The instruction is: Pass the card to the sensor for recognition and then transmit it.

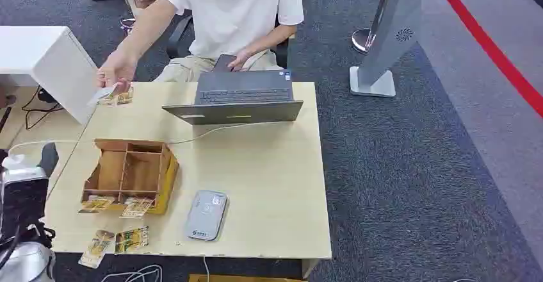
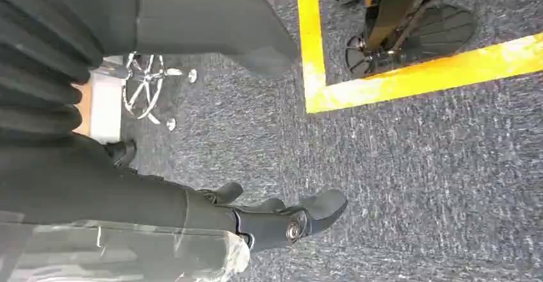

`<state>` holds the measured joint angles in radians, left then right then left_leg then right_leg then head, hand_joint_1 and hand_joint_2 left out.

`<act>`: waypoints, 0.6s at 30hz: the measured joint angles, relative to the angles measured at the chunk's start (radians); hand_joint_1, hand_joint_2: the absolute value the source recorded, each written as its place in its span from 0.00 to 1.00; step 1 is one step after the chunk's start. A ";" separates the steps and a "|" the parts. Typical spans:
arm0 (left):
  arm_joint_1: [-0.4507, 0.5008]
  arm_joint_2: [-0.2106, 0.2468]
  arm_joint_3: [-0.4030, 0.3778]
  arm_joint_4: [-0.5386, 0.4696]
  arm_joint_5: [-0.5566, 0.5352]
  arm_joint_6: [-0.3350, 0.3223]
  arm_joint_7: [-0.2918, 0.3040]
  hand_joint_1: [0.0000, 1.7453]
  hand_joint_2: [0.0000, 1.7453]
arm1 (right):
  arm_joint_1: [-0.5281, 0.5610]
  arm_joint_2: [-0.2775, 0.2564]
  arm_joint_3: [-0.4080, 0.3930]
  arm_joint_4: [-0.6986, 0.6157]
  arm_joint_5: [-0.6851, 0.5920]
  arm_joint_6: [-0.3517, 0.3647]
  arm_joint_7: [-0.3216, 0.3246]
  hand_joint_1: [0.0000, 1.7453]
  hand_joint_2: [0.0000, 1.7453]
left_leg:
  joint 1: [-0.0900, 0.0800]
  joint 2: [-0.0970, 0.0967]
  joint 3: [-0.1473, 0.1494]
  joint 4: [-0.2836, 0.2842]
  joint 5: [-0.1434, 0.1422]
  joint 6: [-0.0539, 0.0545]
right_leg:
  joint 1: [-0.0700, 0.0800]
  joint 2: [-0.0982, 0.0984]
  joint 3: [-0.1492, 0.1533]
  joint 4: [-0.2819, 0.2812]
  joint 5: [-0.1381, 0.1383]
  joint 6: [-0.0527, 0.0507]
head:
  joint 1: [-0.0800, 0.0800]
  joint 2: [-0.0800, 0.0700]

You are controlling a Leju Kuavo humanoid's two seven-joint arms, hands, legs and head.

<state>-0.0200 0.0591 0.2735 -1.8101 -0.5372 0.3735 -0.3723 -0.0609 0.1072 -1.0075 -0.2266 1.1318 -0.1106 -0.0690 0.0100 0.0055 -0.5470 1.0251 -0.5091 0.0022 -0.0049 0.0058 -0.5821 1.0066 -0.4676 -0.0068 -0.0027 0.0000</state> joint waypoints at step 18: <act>-0.314 0.175 -0.168 0.312 -0.394 -0.002 0.172 1.00 1.00 | -0.004 0.002 -0.021 0.007 0.030 0.019 0.027 0.00 1.00 | 0.000 0.000 -0.001 0.000 0.002 -0.001 | 0.000 0.000 -0.001 0.000 0.001 -0.001 | -0.002 0.000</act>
<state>-0.3340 0.2342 0.1054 -1.4981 -0.9311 0.3712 -0.2007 -0.0646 0.1091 -1.0281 -0.2193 1.1623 -0.0912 -0.0416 0.0104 0.0058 -0.5477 1.0254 -0.5072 0.0009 -0.0044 0.0059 -0.5827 1.0068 -0.4668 -0.0075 -0.0042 0.0000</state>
